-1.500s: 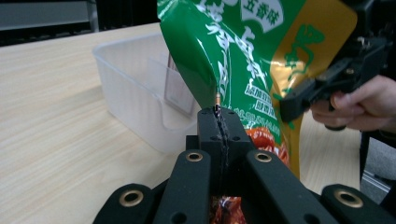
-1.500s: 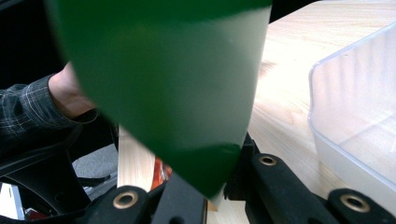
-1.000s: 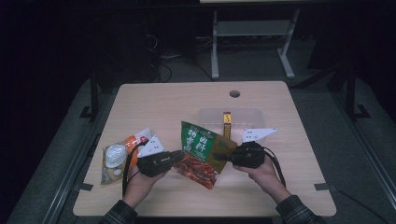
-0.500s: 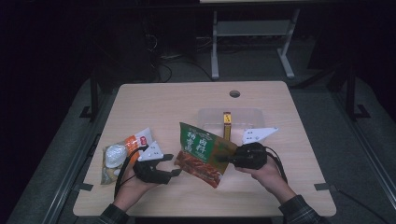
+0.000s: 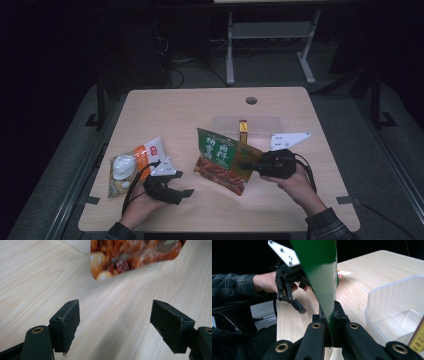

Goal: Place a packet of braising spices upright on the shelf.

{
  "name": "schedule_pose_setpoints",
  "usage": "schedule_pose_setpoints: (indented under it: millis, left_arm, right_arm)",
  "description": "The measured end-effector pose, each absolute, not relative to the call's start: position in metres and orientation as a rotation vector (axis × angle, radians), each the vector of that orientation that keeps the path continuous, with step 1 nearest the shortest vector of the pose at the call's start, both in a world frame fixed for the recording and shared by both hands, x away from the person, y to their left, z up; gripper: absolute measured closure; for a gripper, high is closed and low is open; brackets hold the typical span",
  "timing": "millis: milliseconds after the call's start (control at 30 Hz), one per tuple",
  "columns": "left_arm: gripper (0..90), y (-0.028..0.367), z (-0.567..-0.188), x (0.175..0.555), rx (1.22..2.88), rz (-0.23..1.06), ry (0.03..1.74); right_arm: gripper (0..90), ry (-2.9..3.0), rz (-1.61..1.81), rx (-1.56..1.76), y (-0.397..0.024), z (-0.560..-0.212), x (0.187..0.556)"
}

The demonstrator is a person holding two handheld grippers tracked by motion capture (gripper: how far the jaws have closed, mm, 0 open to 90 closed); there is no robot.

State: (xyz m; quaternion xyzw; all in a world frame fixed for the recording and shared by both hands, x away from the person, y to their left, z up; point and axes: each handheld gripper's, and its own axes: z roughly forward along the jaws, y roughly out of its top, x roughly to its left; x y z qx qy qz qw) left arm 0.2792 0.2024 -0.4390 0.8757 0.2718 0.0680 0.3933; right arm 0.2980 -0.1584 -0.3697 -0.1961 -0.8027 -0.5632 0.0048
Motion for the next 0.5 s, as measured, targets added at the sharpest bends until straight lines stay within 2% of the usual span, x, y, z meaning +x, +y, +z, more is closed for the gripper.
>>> schedule_pose_setpoints:
  millis: [500]
  left_arm:
    - [23.4, 0.203, -0.441, 0.282, 2.227, 0.171, 0.693]
  right_arm:
    - [89.9, -2.533, -1.831, -0.647, -0.172, -0.326, 0.317]
